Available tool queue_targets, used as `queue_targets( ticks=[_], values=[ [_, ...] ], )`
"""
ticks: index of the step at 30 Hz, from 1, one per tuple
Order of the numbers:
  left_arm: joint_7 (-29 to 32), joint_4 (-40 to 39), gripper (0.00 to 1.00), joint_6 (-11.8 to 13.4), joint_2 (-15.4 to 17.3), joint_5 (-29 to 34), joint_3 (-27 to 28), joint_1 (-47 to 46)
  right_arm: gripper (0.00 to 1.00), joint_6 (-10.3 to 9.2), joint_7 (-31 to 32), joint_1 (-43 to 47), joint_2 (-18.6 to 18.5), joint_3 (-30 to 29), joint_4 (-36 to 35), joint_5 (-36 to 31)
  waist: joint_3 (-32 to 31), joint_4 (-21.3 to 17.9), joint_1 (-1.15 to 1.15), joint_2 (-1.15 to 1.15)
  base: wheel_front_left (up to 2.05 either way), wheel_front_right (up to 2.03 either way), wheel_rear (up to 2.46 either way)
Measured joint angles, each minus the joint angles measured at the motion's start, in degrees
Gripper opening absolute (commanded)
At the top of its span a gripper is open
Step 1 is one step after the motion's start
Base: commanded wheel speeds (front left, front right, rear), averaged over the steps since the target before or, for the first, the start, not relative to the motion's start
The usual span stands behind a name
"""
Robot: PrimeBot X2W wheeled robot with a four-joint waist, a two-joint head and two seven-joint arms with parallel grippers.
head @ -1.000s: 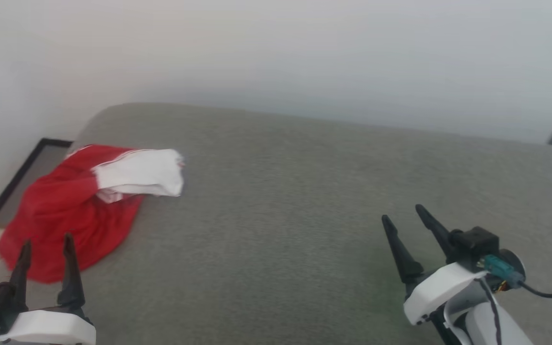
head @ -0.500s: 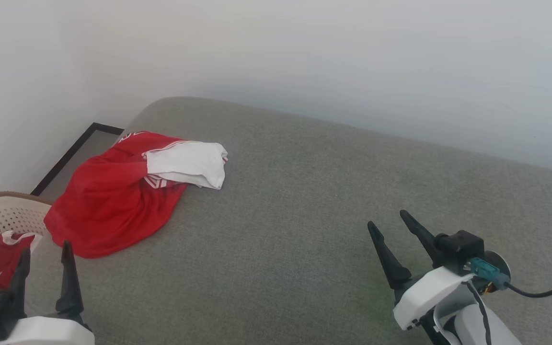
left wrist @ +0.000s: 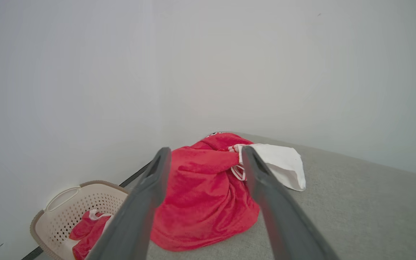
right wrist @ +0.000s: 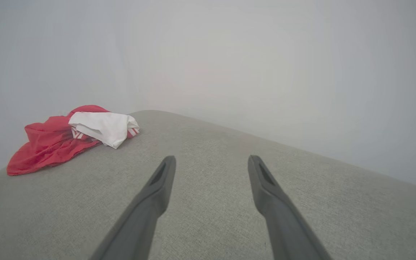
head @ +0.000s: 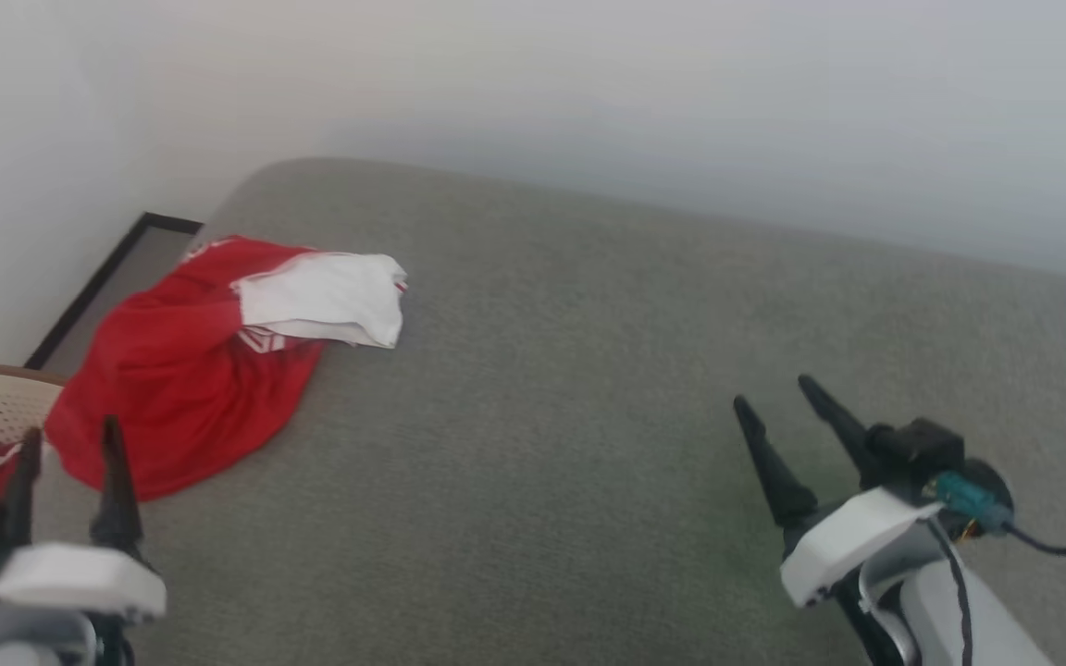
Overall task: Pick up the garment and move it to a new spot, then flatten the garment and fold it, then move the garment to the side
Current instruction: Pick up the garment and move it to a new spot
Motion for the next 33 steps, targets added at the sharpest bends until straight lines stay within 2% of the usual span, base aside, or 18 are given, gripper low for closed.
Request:
queue_targets(
  ticks=[6,8,14,21,25,33],
  values=[
    [0.00,6.75,1.00,0.00,4.14,-2.50,-0.33,-8.37,1.00,0.01,1.13,-1.88,-0.64,-0.90,-2.13,-1.31,3.80,-2.70,0.00,0.00,0.00,0.00,0.00],
    [0.13,10.88,1.00,0.00,6.88,-3.69,-1.19,-12.44,1.00,0.01,1.86,-2.78,-1.01,-1.35,-3.52,-2.14,6.21,-4.34,0.00,0.00,0.00,0.00,0.00],
    [3.22,19.86,1.00,0.00,11.67,-7.31,-4.34,-21.75,1.00,0.01,3.57,-4.39,-1.64,-2.38,-7.02,-3.68,11.99,-7.69,0.00,0.00,0.00,0.00,0.00],
    [12.55,32.63,1.00,0.00,16.29,-12.34,-6.14,-32.08,1.00,0.01,5.65,-5.28,-2.09,-3.63,-11.37,-5.61,19.14,-11.09,0.00,0.00,0.00,0.00,0.00],
    [19.74,40.32,1.00,0.00,17.53,-14.58,-7.06,-36.68,1.00,0.01,6.83,-5.42,-2.31,-4.30,-13.69,-6.17,22.70,-12.49,0.00,0.00,0.00,0.00,0.00],
    [31.99,49.78,1.00,0.00,18.74,-17.58,-8.51,-45.26,1.00,0.00,9.20,-5.50,-2.45,-5.73,-18.07,-7.53,27.87,-13.60,0.00,0.00,0.00,0.00,0.00]
  ],
)
